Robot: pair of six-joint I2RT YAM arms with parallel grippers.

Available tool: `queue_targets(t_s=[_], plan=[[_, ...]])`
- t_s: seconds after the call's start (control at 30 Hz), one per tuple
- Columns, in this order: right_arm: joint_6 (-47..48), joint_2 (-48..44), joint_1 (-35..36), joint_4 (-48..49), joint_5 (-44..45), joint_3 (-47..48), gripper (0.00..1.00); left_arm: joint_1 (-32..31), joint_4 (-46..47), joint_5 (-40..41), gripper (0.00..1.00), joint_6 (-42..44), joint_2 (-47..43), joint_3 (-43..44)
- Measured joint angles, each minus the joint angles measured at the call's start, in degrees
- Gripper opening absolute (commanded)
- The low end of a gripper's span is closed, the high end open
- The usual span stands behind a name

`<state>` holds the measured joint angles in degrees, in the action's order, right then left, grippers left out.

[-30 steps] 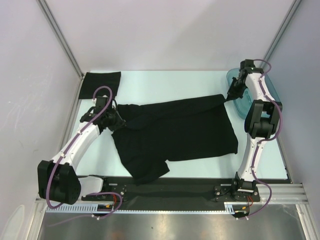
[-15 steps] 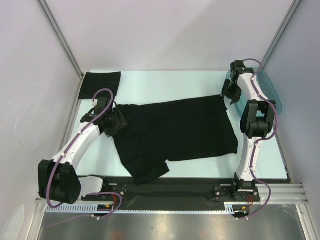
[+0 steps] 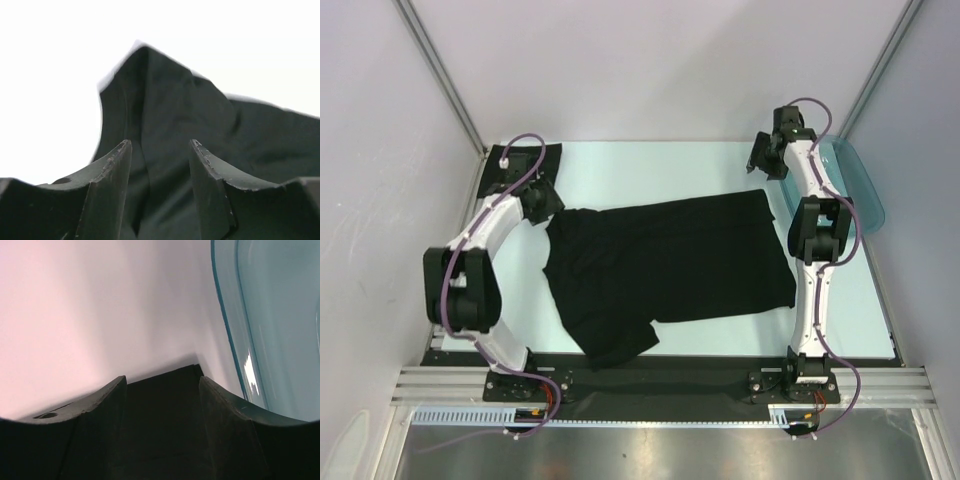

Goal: Fold and stack the t-shirts
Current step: Fold the tshirt

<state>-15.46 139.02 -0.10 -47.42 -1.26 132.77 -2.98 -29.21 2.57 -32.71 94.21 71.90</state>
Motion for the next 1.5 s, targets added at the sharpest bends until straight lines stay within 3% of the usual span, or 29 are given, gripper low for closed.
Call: queue_targets(t_s=[0.2,0.53,0.83,1.4,1.5], plan=[[1.88,1.46,-0.39,0.92,-0.24,-1.03,0.65,2.23,1.33,-3.39,0.47,1.97,11.89,7.98],[3.72,1.46,-1.03,2.75,-0.28,-1.64,0.65,2.99,2.16,-6.23,0.49,2.08,22.88,16.11],[4.15,2.32,-1.09,2.93,-0.31,-1.64,0.66,4.76,0.79,-4.61,0.56,0.57,23.61,16.72],[4.44,4.83,-0.59,2.78,-0.15,-2.08,0.65,4.79,0.33,-6.49,0.53,-1.97,28.00,19.08],[4.81,4.83,-0.52,2.69,-0.07,-2.45,0.65,4.79,0.37,-6.60,0.49,-2.10,28.09,19.08]])
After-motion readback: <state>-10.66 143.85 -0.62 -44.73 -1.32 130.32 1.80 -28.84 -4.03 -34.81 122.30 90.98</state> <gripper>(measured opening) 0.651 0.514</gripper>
